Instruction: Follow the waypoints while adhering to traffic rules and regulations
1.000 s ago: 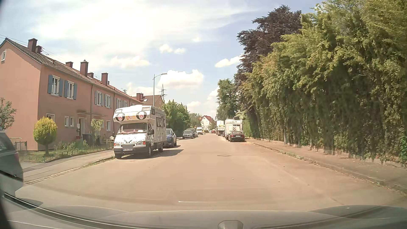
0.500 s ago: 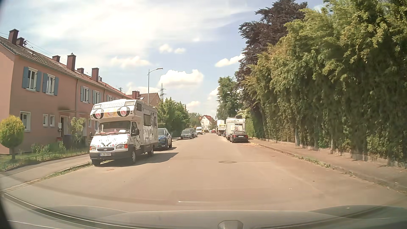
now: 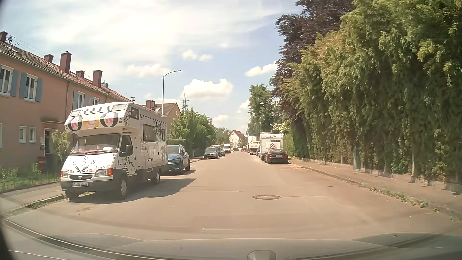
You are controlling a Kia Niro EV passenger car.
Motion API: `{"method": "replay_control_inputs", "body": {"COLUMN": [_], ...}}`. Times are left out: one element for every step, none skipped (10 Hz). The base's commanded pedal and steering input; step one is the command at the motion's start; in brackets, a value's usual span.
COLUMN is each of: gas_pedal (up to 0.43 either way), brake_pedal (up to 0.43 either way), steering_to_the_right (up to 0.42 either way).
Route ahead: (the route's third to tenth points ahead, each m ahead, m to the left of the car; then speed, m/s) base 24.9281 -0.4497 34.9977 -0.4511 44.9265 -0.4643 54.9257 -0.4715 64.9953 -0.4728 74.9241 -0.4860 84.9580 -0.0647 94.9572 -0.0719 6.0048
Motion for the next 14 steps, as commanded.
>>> {"method": "replay_control_inputs", "body": {"gas_pedal": [0.138, 0.138, 0.138, 0.138, 0.138, 0.150, 0.150, 0.150, 0.150, 0.150, 0.150, 0.150, 0.150, 0.150], "brake_pedal": [0.000, 0.000, 0.000, 0.000, 0.000, 0.000, 0.000, 0.000, 0.000, 0.000, 0.000, 0.000, 0.000, 0.000], "steering_to_the_right": [-0.009, -0.008, -0.005, -0.005, -0.004, -0.004, -0.004, -0.001, 0.002, 0.001, 0.000, -0.003, -0.004, -0.004]}}
